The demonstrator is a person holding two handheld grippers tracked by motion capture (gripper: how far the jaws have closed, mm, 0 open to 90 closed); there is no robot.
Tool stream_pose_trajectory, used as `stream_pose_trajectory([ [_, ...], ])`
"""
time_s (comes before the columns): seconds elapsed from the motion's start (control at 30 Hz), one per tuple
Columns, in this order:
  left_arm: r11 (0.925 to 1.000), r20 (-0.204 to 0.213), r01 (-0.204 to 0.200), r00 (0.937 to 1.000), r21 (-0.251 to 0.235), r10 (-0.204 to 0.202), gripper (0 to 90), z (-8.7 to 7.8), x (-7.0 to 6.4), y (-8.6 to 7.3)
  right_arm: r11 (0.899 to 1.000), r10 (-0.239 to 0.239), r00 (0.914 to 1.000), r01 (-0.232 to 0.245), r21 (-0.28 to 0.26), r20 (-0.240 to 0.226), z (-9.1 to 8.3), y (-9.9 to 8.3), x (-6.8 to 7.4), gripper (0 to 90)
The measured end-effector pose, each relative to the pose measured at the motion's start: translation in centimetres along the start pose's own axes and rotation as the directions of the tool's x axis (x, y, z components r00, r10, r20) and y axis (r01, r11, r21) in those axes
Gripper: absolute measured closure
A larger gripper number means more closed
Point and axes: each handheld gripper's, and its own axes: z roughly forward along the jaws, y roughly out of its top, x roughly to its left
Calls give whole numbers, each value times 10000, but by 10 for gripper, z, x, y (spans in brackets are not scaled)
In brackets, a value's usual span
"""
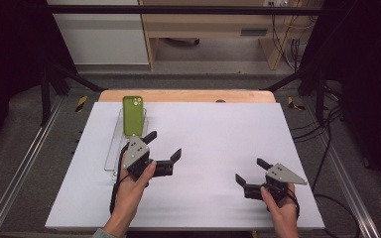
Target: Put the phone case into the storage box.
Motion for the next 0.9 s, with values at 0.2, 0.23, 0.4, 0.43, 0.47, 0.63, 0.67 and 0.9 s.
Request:
stream_pose_trajectory([
  [0.2,9999,-44,-106,9999,-87,105,18,-10,0,4,10000,-19,10000,19,51,23,1,-1,-1,43],
  [0.23,9999,-50,-140,9999,-73,140,19,-12,1,5,10000,-12,10000,12,45,21,0,-1,-1,43],
  [0.4,9996,-244,-215,9995,-168,211,19,-21,2,5,10000,43,10000,-43,65,-56,1,-1,0,43],
  [0.43,9996,-245,-199,9995,-218,193,18,-22,2,5,10000,27,10000,-27,65,-68,2,-1,0,43],
  [0.47,9994,-292,-285,9992,-187,280,18,-24,3,5,10000,33,10000,-32,70,-77,2,-1,0,43],
  [0.63,9994,-335,-312,9990,-171,306,19,-32,6,5,9999,82,9999,-81,80,-97,1,-1,0,43],
  [0.67,9994,-342,-304,9990,-179,298,18,-34,6,5,9999,108,9999,-107,84,-98,2,-1,0,43],
  [0.9,9993,-397,-313,9987,-202,305,19,-44,11,5,10000,16,9998,-14,79,-181,2,-2,1,45],
])
